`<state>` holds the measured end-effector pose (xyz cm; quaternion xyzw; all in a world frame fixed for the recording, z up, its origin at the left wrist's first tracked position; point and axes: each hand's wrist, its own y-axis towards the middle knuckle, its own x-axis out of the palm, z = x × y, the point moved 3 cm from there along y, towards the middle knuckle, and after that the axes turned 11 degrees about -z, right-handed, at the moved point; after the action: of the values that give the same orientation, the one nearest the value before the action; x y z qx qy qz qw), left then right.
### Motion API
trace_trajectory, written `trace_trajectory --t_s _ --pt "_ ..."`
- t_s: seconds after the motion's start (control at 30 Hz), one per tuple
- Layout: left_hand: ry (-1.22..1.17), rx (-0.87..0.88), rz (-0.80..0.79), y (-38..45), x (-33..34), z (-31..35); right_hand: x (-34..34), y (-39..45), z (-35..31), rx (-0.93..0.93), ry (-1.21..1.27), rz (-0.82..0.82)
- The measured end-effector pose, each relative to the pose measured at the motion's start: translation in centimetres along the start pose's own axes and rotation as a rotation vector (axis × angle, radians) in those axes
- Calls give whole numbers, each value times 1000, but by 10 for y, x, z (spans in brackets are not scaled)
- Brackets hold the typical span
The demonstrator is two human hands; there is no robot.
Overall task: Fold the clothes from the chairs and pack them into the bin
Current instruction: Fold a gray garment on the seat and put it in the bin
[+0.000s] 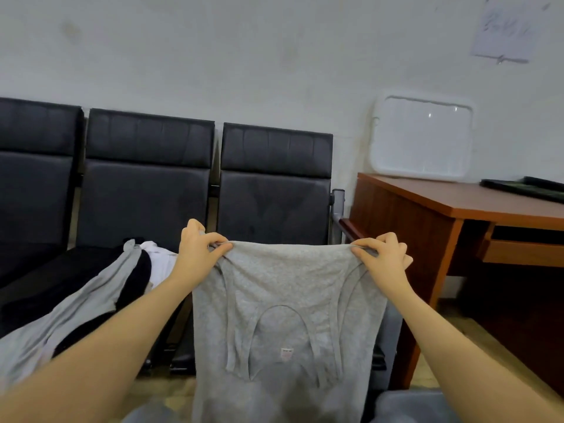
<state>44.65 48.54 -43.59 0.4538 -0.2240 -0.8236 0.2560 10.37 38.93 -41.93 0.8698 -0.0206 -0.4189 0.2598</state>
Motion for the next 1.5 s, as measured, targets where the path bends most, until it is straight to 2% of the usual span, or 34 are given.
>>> trace_trajectory --t_s 0.27,0.4,0.6,0.73,0.8,0.9,1.0,1.27,1.5 --pt "192 -84 -317 8 86 -90 107 33 45 43 -211 -272" --pt "250 -117 -477 12 127 -128 161 45 76 111 -235 -321" --pt "290 -160 -532 2 168 -164 217 50 101 178 -246 -387" --pt "496 -202 -556 -10 184 -177 236 43 119 187 -158 -435" --pt "440 -174 -546 -11 193 -174 241 40 124 187 -143 -433" --pt "158 -320 -615 -14 202 -172 244 37 126 178 -96 -412" --pt "132 -370 -683 -17 204 -174 245 36 125 178 -117 -441" --pt "64 -474 -471 -1 205 -165 245 51 114 180 -85 -386" --pt "127 -380 -313 59 215 -163 250 108 104 113 -107 -297"
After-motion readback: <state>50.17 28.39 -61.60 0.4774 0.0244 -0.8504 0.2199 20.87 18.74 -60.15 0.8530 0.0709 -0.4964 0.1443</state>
